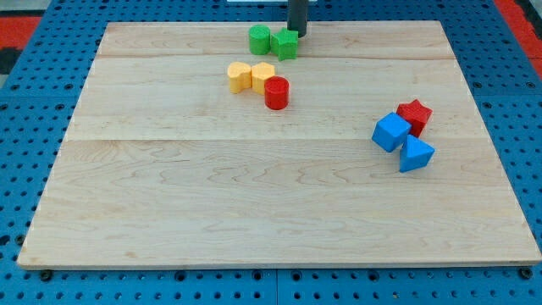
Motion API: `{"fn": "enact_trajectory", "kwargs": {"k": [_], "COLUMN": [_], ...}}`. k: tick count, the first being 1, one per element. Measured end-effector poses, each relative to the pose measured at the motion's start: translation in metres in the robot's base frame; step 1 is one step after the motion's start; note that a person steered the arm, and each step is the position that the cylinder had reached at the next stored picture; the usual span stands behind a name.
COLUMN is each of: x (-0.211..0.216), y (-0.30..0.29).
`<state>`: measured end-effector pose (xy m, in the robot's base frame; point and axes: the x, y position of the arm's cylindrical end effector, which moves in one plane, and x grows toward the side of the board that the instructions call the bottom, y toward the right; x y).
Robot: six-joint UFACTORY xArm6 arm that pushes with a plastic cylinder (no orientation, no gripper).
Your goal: Move the green star and green circle to the top left of the board
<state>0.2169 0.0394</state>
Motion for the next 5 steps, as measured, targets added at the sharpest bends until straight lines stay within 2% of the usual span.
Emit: {"fn": "enact_trajectory", "kwargs": {"k": [2, 3, 5], "x": [-0.003, 0.002, 0.029], "y": [0.092, 0.083, 0.005]}}
